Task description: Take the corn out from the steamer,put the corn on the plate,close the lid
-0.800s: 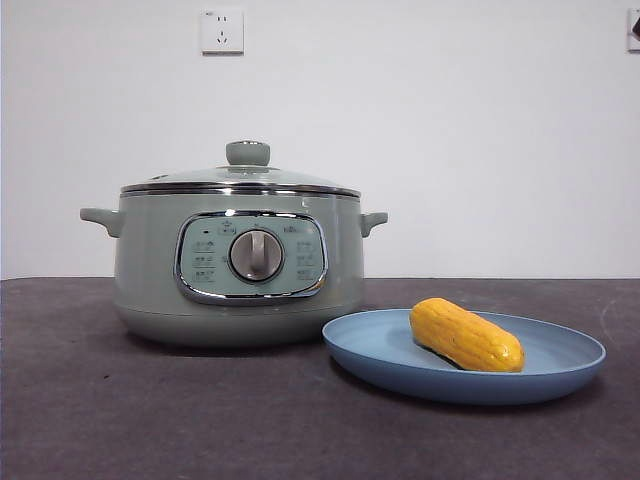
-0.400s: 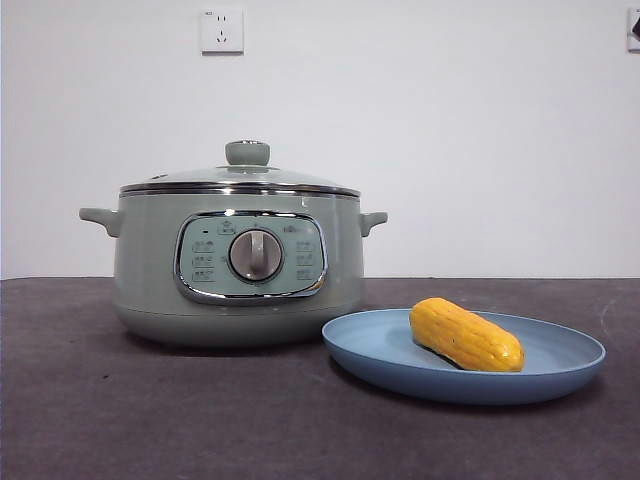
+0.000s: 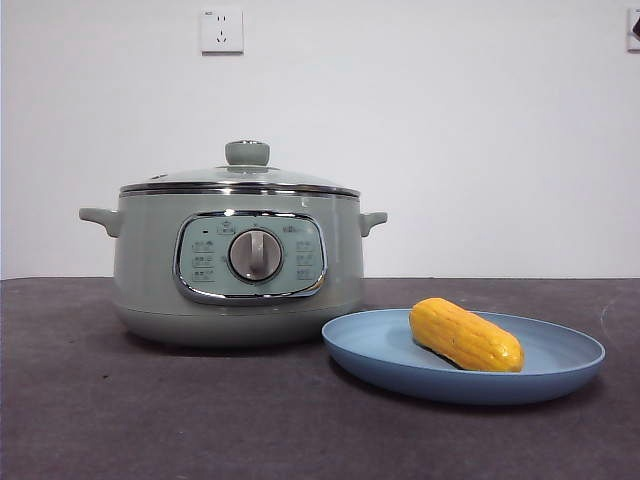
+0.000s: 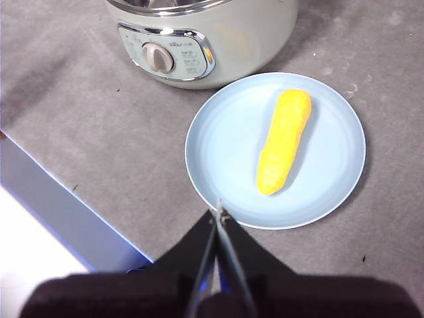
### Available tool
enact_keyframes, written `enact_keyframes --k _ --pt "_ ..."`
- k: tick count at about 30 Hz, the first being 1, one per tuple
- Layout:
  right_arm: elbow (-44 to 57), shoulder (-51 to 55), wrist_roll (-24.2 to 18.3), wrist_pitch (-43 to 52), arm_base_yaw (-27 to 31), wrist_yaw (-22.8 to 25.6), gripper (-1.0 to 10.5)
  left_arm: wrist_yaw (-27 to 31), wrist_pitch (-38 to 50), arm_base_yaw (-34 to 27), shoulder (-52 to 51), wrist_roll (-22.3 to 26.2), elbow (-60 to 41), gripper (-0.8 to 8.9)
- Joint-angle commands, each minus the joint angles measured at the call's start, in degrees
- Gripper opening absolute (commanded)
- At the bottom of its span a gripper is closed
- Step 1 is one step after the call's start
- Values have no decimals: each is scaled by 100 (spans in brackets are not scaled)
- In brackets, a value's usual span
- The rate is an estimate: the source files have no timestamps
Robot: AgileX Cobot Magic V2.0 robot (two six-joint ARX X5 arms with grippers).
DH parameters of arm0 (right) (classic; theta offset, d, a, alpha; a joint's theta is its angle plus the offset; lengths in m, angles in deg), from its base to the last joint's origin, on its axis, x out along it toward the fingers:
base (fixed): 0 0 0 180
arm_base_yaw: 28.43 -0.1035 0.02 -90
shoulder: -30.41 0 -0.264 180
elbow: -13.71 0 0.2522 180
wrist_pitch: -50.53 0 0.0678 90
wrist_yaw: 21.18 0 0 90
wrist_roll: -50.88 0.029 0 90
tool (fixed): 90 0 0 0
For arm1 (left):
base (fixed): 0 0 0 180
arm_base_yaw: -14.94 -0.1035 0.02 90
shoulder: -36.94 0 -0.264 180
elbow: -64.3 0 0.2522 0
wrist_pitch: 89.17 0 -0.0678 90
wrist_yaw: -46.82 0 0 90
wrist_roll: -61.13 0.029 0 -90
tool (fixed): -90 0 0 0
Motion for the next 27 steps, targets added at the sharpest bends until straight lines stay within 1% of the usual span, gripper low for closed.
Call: enact_keyframes --k 1,3,4,7,11,14,16,19,22,27 --pt "66 13 -24 15 -9 13 3 7 46 -20 -17 -39 -85 -3" --pt "66 20 -24 15 -9 11 3 7 48 -20 -17 -39 -85 -3" --pt "66 33 -155 74 13 63 2 7 46 -20 -17 -39 -85 -3" --pt "66 155 -155 376 199 192 2 7 46 -20 -17 -39 -85 -3" --pt "68 470 -155 920 743 173 2 7 46 -20 -17 -39 -85 -3" --pt "74 741 -179 968 1266 205 2 7 48 -20 -17 -42 -85 -3" --pt "111 938 -234 979 1591 343 3 7 46 -20 -17 -39 -85 -3" --pt "282 1292 -439 1029 2015 385 3 7 48 -20 -17 -39 -85 -3" --pt "776 1803 -463 1519 2284 417 3 7 48 -20 -17 -39 -85 -3" --pt "2181 2723 -450 2785 2470 490 3 7 46 -20 -17 -42 -85 -3"
